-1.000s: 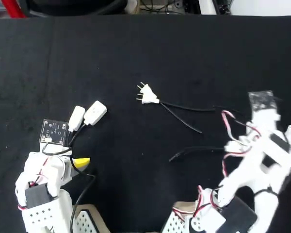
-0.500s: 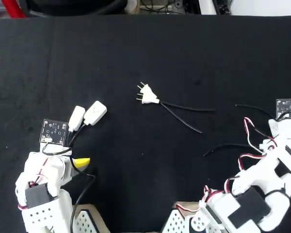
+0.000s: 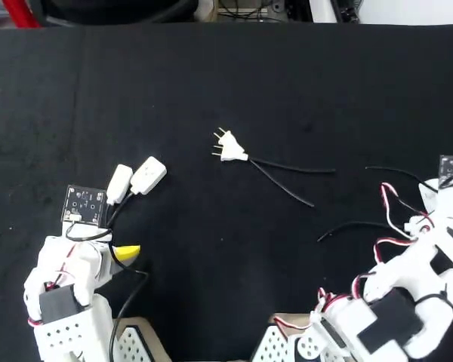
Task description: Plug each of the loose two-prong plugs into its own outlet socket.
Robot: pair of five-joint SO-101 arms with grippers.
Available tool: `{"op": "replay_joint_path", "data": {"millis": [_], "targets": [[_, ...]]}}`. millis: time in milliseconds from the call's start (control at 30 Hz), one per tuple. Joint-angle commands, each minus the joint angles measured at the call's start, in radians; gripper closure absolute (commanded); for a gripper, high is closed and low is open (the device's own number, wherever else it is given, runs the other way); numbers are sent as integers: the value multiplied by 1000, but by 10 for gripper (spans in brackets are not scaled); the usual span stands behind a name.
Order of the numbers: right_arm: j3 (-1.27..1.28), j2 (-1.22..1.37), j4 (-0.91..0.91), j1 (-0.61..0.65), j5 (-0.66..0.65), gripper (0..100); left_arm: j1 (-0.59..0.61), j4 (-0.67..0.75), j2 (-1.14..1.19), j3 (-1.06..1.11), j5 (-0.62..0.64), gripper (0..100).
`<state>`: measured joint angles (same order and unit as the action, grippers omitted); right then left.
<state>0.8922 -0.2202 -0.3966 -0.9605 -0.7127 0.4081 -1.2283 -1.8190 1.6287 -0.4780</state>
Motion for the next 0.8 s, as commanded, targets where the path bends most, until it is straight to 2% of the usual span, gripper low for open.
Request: {"op": "replay_joint_path", "data": {"millis": [0,100,200,267,367,467,600,700,767], "targets": [[-125,-134,-222,-14,124,740,4,6,-5,-35,-9,544],[-231,-242,-512,-9,318,740,4,6,-5,-35,-9,544],[-341,-323,-787,61,477,740,4,6,-5,-35,-9,544],[-392,-348,-942,155,571,740,4,6,-5,-35,-9,544],[-430,-351,-1097,367,752,740,5,6,-5,-35,-9,544],[-433,-331,-1105,608,993,740,5,6,-5,-35,-9,544],[-433,-263,-991,902,1277,740,5,6,-5,-33,-9,544],[-433,-180,-847,1039,1444,740,7,6,-5,-33,-9,544],[-433,-114,-743,1083,1514,740,4,6,-5,-33,-9,544]]}}
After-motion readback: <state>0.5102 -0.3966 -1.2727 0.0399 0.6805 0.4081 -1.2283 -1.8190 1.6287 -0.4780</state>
